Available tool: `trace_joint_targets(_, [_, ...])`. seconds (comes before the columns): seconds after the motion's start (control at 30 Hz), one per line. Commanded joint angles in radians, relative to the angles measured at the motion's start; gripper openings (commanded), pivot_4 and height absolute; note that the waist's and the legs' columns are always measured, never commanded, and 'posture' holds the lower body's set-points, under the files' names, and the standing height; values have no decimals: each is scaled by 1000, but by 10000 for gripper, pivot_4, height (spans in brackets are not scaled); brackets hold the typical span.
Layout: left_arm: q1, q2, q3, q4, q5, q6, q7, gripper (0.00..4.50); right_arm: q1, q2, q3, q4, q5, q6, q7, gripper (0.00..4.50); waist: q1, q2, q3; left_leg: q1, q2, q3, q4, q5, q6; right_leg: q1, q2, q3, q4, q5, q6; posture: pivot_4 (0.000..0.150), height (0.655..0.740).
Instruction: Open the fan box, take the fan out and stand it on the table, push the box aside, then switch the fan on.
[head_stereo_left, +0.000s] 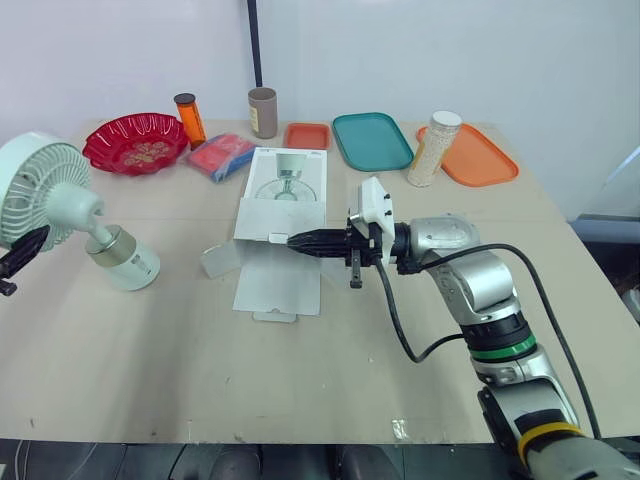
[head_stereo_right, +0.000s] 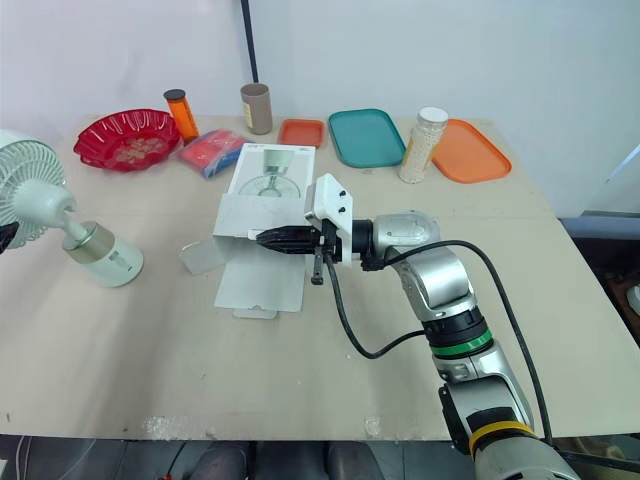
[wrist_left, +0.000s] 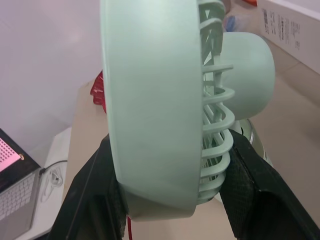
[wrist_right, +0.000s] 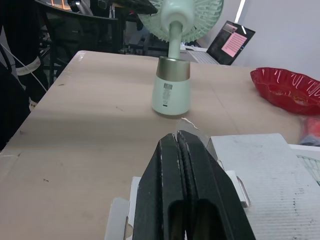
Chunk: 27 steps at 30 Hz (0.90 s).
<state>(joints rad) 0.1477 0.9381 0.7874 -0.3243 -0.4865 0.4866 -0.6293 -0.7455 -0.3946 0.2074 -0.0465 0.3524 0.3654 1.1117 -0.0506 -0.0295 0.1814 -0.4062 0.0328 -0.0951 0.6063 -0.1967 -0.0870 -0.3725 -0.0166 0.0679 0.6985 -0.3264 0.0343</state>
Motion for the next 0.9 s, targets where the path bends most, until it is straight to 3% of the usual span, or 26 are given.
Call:
trace_joint_targets(0.03, [-29,19,28,-40,20,-6,10,19221,-12,-1,-2,-28,6,-10,3,0,0,0,0,0,0,0,0,0,0,0,0,0,0,0,0,1500,7400])
trace_joint_targets(0.37, [-30,-15,-45,-55,57,26,4,19221,7,-5,17,-32,2,-13,3,0,0,0,0,0,0,0,0,0,0,0,0,0,0,0,0,1500,7400])
trace_joint_targets(0.43, [-47,-17,-47,-49,42,52,7,29430,13,-6,18,-36,2,-12,0,0,1,0,0,1,0,0,0,0,0,0,0,0,0,0,0,1500,7400])
trace_joint_targets(0.57, [-77,-13,-51,-33,36,74,9,43246,20,-8,23,-37,-4,-15,-4,0,1,0,0,1,0,0,0,0,0,1,0,0,0,0,0,1500,7400])
trace_joint_targets(0.9, [-106,-26,-15,-53,26,88,16,44641,31,-7,29,-45,-8,-14,-7,0,0,0,0,1,0,0,0,0,0,0,0,0,0,0,0,1500,7400])
